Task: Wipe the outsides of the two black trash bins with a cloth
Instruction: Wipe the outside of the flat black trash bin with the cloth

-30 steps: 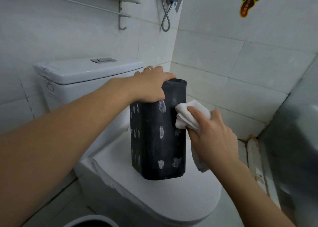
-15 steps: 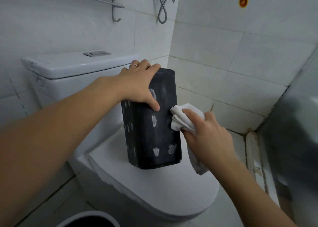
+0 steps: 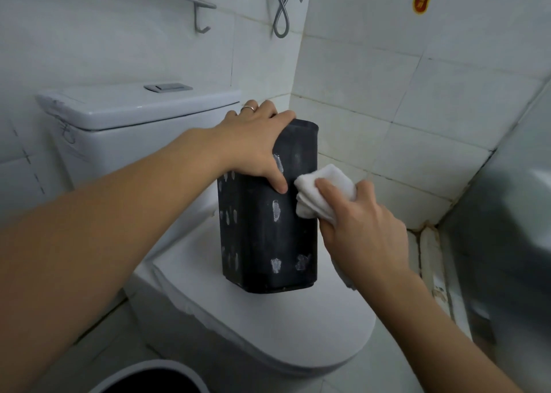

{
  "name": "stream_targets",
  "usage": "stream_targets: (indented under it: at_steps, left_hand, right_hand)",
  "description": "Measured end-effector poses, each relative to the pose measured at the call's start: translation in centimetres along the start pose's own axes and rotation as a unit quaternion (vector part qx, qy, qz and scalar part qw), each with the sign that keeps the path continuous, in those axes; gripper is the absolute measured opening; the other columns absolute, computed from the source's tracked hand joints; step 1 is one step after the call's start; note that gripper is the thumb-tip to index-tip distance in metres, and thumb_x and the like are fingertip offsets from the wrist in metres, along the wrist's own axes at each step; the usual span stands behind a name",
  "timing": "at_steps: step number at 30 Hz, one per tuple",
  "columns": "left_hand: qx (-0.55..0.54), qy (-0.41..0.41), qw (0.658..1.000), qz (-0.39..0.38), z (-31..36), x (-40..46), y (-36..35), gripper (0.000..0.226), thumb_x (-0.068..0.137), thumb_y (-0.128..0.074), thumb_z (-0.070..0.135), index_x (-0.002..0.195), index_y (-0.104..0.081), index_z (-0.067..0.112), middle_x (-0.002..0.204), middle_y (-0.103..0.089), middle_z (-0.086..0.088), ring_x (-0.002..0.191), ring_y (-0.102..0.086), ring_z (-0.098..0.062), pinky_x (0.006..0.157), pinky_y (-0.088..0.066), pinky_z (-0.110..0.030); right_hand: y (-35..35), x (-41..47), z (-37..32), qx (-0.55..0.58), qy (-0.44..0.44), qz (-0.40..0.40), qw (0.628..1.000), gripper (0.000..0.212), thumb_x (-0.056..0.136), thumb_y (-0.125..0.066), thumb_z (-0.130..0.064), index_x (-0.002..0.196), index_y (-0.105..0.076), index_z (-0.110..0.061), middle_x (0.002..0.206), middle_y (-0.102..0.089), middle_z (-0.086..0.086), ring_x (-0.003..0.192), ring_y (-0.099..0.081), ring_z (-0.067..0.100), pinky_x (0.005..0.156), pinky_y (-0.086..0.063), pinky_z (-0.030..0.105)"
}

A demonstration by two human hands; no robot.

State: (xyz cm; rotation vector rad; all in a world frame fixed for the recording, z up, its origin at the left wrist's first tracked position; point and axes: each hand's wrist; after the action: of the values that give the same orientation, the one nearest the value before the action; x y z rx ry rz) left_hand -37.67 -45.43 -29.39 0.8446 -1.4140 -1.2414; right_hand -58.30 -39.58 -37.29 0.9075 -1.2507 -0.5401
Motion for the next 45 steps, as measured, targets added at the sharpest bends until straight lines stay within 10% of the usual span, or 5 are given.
stream_targets:
  at_steps: [5,19,45]
  left_hand:
    - [-0.009,0.004,1.0,0.0,0.2,0.1,-0.1,0.121,0.05,-0.085,0.064,0.149,-0.022,0.032,0.137,-0.032,0.002,0.132,-0.025,-0.026,0.106,-0.03,-0.047]
    - [-0.019,-0.002,1.0,0.006,-0.4,-0.3,0.0,0.122,0.048,-0.085,0.064,0.148,-0.023,0.034,0.133,-0.033,0.003,0.131,-0.027,-0.025,0.106,-0.031,-0.045]
    - [-0.011,0.011,1.0,0.013,-0.7,-0.9,0.0,0.123,0.049,-0.083,0.068,0.149,-0.022,0.032,0.134,-0.034,0.002,0.132,-0.027,-0.026,0.107,-0.03,-0.046]
  right_hand:
    - [-0.1,-2.6,0.7,-0.004,0.004,-0.059,0.998,0.04,0.081,-0.07,-0.029,0.115,-0.051,-0.037,0.087,-0.04,0.002,0.052,-0.037,0.019,0.037,-0.04,0.029]
    - [-0.1,0.4,0.5,0.153,-0.072,-0.076,0.983,0.05,0.086,-0.041,-0.073,0.131,-0.038,-0.051,0.096,-0.044,-0.003,0.069,-0.047,0.018,0.059,-0.04,0.031]
    - [0.4,0.6,-0.8,0.052,-0.043,-0.015,0.998,0.032,0.093,-0.042,-0.061,0.117,-0.048,-0.041,0.09,-0.041,-0.001,0.054,-0.045,0.022,0.048,-0.043,0.03]
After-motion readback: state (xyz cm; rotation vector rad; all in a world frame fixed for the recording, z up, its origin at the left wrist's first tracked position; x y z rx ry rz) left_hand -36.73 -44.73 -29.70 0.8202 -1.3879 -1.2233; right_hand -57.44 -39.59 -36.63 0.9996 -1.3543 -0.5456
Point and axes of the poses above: each hand's wrist, its own x-axis towards the middle knuckle, its own y-axis out of the back of the hand, z = x × y
